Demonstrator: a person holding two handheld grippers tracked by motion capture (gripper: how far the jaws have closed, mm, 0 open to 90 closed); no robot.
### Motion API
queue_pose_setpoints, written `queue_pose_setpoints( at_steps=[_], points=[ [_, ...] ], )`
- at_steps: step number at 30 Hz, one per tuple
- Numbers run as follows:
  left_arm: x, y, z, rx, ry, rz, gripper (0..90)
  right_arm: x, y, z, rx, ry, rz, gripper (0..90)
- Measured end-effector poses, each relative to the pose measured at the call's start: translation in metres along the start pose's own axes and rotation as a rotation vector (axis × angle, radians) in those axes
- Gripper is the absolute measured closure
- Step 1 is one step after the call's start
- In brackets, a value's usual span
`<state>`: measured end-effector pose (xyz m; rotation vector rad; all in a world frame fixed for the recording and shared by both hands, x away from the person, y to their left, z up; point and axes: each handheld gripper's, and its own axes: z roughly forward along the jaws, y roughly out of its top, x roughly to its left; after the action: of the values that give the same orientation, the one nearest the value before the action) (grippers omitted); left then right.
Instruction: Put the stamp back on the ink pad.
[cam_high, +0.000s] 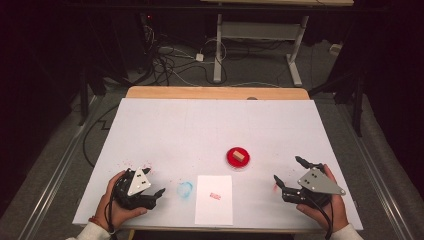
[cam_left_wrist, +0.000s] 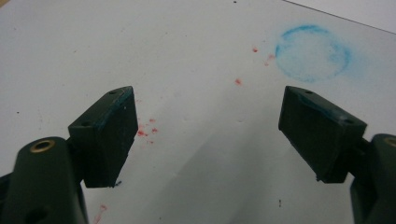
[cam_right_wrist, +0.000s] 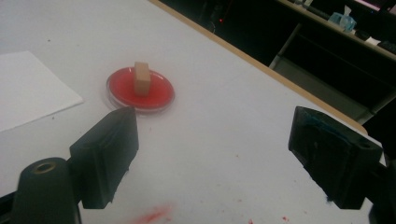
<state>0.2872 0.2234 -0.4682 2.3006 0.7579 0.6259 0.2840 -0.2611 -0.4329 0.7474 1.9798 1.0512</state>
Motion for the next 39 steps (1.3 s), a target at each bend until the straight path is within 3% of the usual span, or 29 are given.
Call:
queue_pose_setpoints(
  at_steps=[4,8,10,20,39],
  points=[
    [0.0,0.001,-0.002,-0.014,0.006,0.002,19.3,0.0,-0.011,0.0,0.014,0.009,0.015,17.4],
    [0.0,0.002,-0.004,-0.021,0.017,0.006,19.0,0.005,-0.02,-0.001,0.038,0.011,-0.018,17.1],
    [-0.001,0.001,-0.004,-0.016,0.022,0.01,17.8,0.007,-0.021,-0.002,0.037,0.012,-0.011,16.7],
    [-0.003,0.002,-0.007,-0.031,0.026,0.003,17.8,0.007,-0.019,-0.002,0.019,0.042,-0.01,16.4],
    [-0.004,0.003,-0.007,-0.026,0.025,0.013,17.8,0.012,-0.014,-0.01,0.003,0.015,-0.009,16.5]
  ],
)
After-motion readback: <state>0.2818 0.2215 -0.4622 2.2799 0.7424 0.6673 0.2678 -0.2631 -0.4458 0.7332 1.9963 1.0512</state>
